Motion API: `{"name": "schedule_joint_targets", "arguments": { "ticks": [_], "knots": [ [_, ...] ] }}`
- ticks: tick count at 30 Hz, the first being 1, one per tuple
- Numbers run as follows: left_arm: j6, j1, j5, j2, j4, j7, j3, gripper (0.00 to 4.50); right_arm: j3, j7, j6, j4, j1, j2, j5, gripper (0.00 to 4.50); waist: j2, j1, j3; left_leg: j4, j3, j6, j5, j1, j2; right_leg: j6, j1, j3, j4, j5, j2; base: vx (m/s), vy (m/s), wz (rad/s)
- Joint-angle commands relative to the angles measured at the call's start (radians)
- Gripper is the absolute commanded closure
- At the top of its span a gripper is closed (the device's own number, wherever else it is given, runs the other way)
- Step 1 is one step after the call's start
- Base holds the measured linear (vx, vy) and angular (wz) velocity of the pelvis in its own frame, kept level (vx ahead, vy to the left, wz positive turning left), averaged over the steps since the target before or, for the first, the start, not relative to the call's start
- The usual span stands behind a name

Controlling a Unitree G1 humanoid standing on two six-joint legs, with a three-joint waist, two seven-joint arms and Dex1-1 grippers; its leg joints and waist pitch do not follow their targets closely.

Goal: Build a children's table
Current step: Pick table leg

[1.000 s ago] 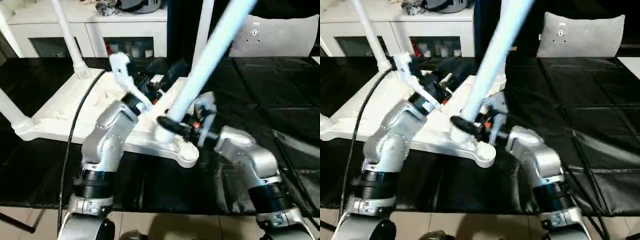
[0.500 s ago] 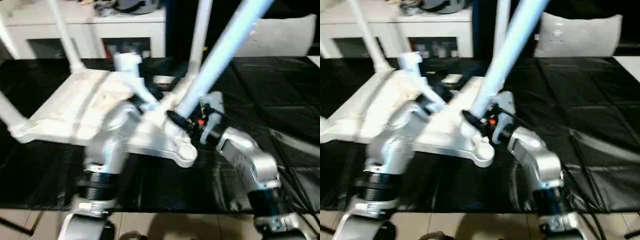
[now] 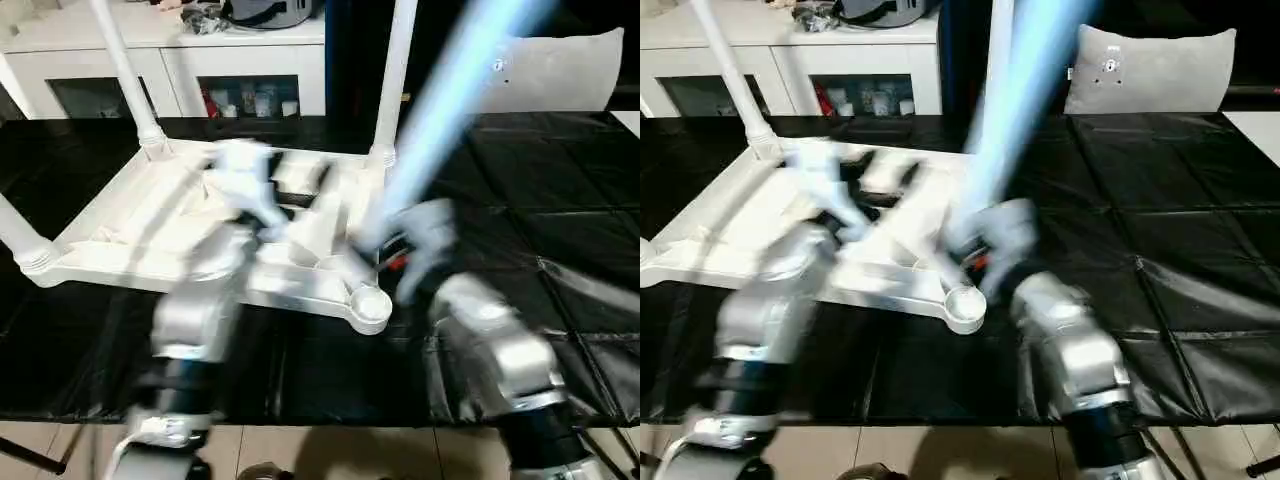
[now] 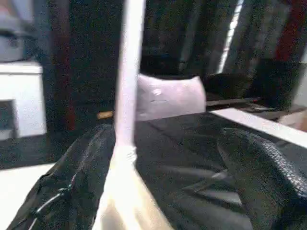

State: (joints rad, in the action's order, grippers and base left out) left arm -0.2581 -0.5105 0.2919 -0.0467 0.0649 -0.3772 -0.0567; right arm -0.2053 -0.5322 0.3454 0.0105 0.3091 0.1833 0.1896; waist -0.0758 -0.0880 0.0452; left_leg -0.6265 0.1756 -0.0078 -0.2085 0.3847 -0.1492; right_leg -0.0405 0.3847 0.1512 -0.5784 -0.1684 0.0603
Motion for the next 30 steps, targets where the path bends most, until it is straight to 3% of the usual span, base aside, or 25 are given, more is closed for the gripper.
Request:
{"name": "schedule_joint_targets", "arguments": {
  "ticks": [1, 5, 6, 11, 18, 21, 22, 23, 24, 25, 27, 29, 30],
  "knots": [
    [-0.019, 0.014, 0.045, -0.007, -0.075, -0.062, -0.028, 0.58, 0.007, 0.010, -0.012, 0.011, 0.011, 0.000, -0.018, 2.59, 0.010, -0.001, -0.067, 0.082, -0.054, 0.033, -0.173, -0.015, -0.106, -0.067, -0.050, -0.087, 0.075, -0.289, 0.132, 0.000, 0.000, 0.00],
    [-0.051, 0.037, 0.106, -0.007, -0.153, -0.109, -0.045, 0.58, 0.007, 0.012, -0.019, 0.027, 0.016, 0.002, -0.021, 2.59, 0.012, 0.003, -0.066, 0.082, -0.052, 0.036, -0.170, -0.014, -0.107, -0.094, -0.050, -0.088, 0.068, -0.260, 0.128, 0.000, 0.000, 0.00],
    [-0.057, 0.043, 0.118, -0.010, -0.174, -0.125, -0.054, 0.58, 0.003, 0.011, -0.025, 0.035, 0.017, 0.006, -0.022, 2.59, 0.016, 0.003, -0.065, 0.082, -0.049, 0.036, -0.179, -0.016, -0.106, -0.090, -0.049, -0.088, 0.072, -0.279, 0.127, 0.000, 0.000, 0.00],
    [-0.059, 0.056, 0.123, -0.011, -0.191, -0.140, -0.057, 0.58, 0.011, 0.042, -0.037, 0.064, 0.025, 0.005, -0.049, 2.59, 0.014, 0.005, -0.061, 0.083, -0.050, 0.028, -0.201, -0.019, -0.102, -0.052, -0.045, -0.085, 0.082, -0.359, 0.123, 0.000, 0.000, 0.00],
    [-0.087, 0.066, 0.028, -0.052, -0.113, 0.047, 0.057, 0.58, 0.091, 0.111, -0.049, 0.038, -0.007, 0.010, -0.039, 2.59, 0.006, 0.008, -0.064, 0.083, -0.053, 0.025, -0.191, -0.017, -0.100, -0.046, -0.048, -0.084, 0.077, -0.303, 0.119, 0.000, 0.000, 0.00],
    [-0.125, 0.082, -0.003, -0.075, -0.103, 0.113, 0.090, 0.58, 0.151, 0.204, 0.006, 0.019, -0.018, -0.012, -0.031, 2.59, 0.003, 0.011, -0.068, 0.082, -0.055, 0.029, -0.171, -0.017, -0.099, -0.052, -0.050, -0.082, 0.073, -0.276, 0.120, 0.000, 0.000, 0.00],
    [-0.151, 0.098, -0.024, -0.088, -0.099, 0.157, 0.113, 0.58, 0.192, 0.302, 0.080, 0.003, -0.018, -0.030, -0.058, 2.59, -0.004, 0.012, -0.068, 0.082, -0.056, 0.030, -0.165, -0.019, -0.100, -0.060, -0.048, -0.083, 0.072, -0.260, 0.118, 0.000, 0.000, 0.00],
    [-0.172, 0.112, -0.039, -0.097, -0.098, 0.189, 0.130, 0.58, 0.219, 0.373, 0.136, -0.009, -0.017, -0.040, -0.086, 2.59, -0.001, 0.016, -0.069, 0.085, -0.058, 0.025, -0.156, -0.018, -0.102, -0.069, -0.048, -0.083, 0.068, -0.234, 0.114, 0.000, 0.000, 0.00],
    [-0.198, 0.132, -0.044, -0.104, -0.104, 0.210, 0.147, 0.58, 0.219, 0.412, 0.173, -0.019, -0.014, -0.030, -0.129, 2.59, -0.013, 0.018, -0.068, 0.085, -0.060, 0.017, -0.160, -0.020, -0.102, -0.076, -0.047, -0.083, 0.064, -0.228, 0.113, 0.000, 0.000, 0.00],
    [-0.216, 0.151, -0.044, -0.108, -0.113, 0.225, 0.162, 0.58, 0.210, 0.435, 0.204, -0.031, -0.014, -0.018, -0.170, 2.59, -0.004, 0.024, -0.067, 0.086, -0.057, 0.010, -0.166, -0.018, -0.098, -0.081, -0.049, -0.082, 0.066, -0.223, 0.112, 0.000, 0.000, 0.00],
    [-0.225, 0.170, -0.043, -0.108, -0.122, 0.242, 0.176, 0.58, 0.195, 0.436, 0.219, -0.046, -0.017, -0.004, -0.200, 2.59, -0.013, 0.027, -0.066, 0.082, -0.053, 0.001, -0.204, -0.022, -0.091, -0.075, -0.048, -0.081, 0.073, -0.272, 0.116, 0.000, 0.000, 0.00],
    [-0.245, 0.215, -0.051, -0.114, -0.148, 0.262, 0.186, 0.58, 0.212, 0.270, 0.086, -0.086, -0.053, 0.005, -0.038, 2.59, -0.007, 0.026, -0.061, 0.082, -0.051, 0.022, -0.245, -0.018, -0.091, -0.043, -0.050, -0.081, 0.086, -0.340, 0.124, 0.000, 0.000, 0.00],
    [-0.245, 0.215, -0.051, -0.114, -0.148, 0.262, 0.186, 0.58, 0.212, 0.270, 0.086, -0.086, -0.053, 0.005, -0.038, 2.59, -0.007, 0.026, -0.061, 0.081, -0.050, 0.029, -0.245, -0.019, -0.090, -0.032, -0.049, -0.080, 0.089, -0.355, 0.123, 0.000, 0.000, 0.00]
  ]
}}
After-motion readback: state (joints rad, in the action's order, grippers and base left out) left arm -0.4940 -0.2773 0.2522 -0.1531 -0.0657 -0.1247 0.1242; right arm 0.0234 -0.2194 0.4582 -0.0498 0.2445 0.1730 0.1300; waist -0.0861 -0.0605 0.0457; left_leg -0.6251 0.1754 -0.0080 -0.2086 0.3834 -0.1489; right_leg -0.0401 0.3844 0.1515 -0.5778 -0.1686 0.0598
